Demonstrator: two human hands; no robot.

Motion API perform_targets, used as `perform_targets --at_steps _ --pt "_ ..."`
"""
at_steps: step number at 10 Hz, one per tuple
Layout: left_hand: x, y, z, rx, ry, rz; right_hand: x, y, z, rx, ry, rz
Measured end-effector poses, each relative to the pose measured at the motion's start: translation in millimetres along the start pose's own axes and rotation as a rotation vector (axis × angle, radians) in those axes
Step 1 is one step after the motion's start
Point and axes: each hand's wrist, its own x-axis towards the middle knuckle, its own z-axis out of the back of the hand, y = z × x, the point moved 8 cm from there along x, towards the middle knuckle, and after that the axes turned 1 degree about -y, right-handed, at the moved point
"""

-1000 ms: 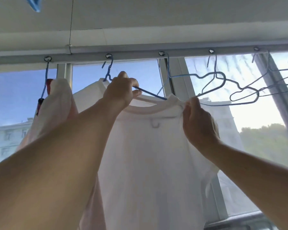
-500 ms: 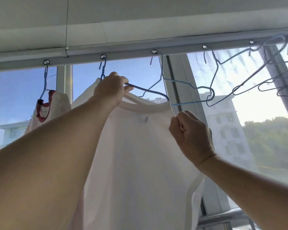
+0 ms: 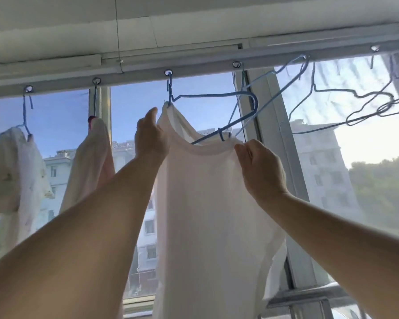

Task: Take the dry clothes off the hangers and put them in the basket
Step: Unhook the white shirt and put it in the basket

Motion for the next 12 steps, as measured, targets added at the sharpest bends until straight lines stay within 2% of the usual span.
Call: perform_targets --at_steps 1,2,5,7,9,10,11,12 --pt "-18 46 -11 -0.058 0.078 0.21 7 -4 -15 -0.039 0.095 -0.077" --pt "-27 71 -23 -0.176 0.139 0.344 12 -10 -27 -0.066 0.181 -0.138" --pt "-3 68 -48 -0.295 0.164 0.353 7 -32 -64 -0.159 0.405 -0.272" --pt "28 56 -56 -0.567 0.12 0.344 14 -42 -82 -0.057 0.398 -0.364" --pt "52 58 -68 -0.669 0.165 0.366 22 -38 -85 -0.083 0.419 -0.319" --pt "59 56 -62 -0.659 0.106 0.341 24 -33 -84 -0.139 0.458 -0.255" --pt "63 54 -69 -0.708 0.167 0.352 23 -29 -82 -0.188 0.485 -0.192" --pt "57 58 -82 -0.949 0.183 0.46 23 -27 -78 -0.189 0.474 -0.167"
